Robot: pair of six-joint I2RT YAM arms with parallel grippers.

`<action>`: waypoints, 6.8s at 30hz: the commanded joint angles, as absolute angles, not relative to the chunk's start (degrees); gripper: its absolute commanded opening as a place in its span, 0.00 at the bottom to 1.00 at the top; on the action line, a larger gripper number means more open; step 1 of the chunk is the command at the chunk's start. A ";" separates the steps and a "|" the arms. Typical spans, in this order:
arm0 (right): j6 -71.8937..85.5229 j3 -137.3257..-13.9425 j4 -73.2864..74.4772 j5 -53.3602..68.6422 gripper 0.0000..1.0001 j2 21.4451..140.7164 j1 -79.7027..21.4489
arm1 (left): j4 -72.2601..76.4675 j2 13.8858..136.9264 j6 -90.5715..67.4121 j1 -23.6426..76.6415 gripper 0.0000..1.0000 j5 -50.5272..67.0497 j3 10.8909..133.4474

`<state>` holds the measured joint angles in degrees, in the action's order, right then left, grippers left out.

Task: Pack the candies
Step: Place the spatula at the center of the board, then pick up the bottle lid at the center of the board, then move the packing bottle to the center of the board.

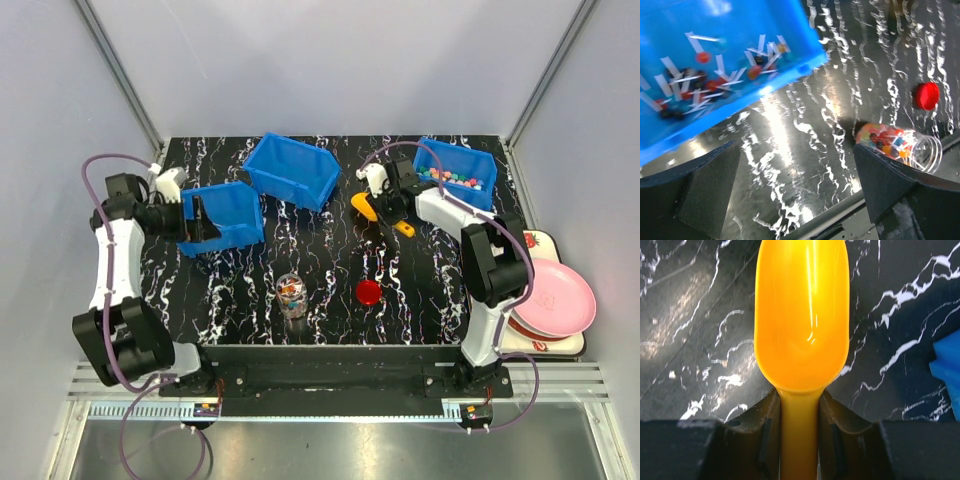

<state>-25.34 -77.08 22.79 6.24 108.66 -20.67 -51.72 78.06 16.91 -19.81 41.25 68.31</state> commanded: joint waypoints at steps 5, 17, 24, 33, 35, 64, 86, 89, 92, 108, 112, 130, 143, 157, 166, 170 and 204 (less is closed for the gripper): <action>-23.55 -83.49 19.60 7.29 0.01 115.22 -20.57 | -44.39 72.60 18.46 -17.84 0.99 48.16 62.32; -24.78 -86.40 23.90 7.12 0.26 117.07 -20.57 | -43.07 70.14 17.67 -17.58 0.99 47.29 61.00; -25.93 -86.22 25.57 6.24 0.39 115.05 -20.48 | -42.89 69.87 17.58 -17.58 0.99 47.11 60.82; -25.58 -86.31 28.65 6.24 0.68 112.15 -20.48 | -42.71 69.26 17.49 -17.58 0.99 47.20 60.73; -25.49 -86.66 29.70 6.68 0.76 109.18 -20.48 | -42.71 69.17 17.58 -17.58 0.99 47.29 60.73; -40.70 -52.56 31.20 19.43 0.75 85.76 -39.98 | -41.92 67.59 18.90 -17.31 0.99 48.25 59.94; -35.16 -51.41 24.52 9.32 0.39 95.80 -45.61 | -41.92 67.15 19.16 -17.40 0.99 48.34 60.29; -34.63 -52.82 25.83 9.23 0.14 97.29 -45.79 | -41.92 66.80 19.77 -17.49 0.99 49.13 60.64; -34.72 -56.41 31.01 11.07 0.00 98.09 -45.79 | -42.54 65.66 23.88 -17.32 0.99 53.07 60.73; -39.72 -103.07 76.60 46.48 0.00 94.55 -44.12 | -56.69 55.21 85.14 -11.70 0.99 83.21 58.98; -41.39 -114.40 84.71 56.40 0.00 100.62 -44.30 | -56.78 51.69 96.04 -6.17 0.99 87.01 57.04; -42.89 -123.93 91.93 62.93 0.00 108.19 -48.86 | -57.39 55.28 96.15 9.23 0.82 89.47 57.57; -42.98 -124.54 91.76 60.21 0.00 108.28 -50.80 | -57.48 57.31 95.27 12.22 0.60 87.63 57.83; -42.10 -126.56 90.62 53.80 0.15 108.63 -50.45 | -57.39 54.93 92.20 12.83 0.08 88.42 57.04; -38.50 -128.61 83.09 35.00 0.46 102.94 -48.87 | -57.39 57.74 77.10 12.83 0.03 84.39 58.53; -37.88 -116.40 71.31 23.49 0.58 95.38 -49.22 | -56.60 62.57 64.64 12.66 0.00 81.92 60.90; -31.29 -100.99 38.50 -9.40 0.79 99.23 -59.94 | -32.96 88.24 -5.10 9.84 0.00 76.02 71.90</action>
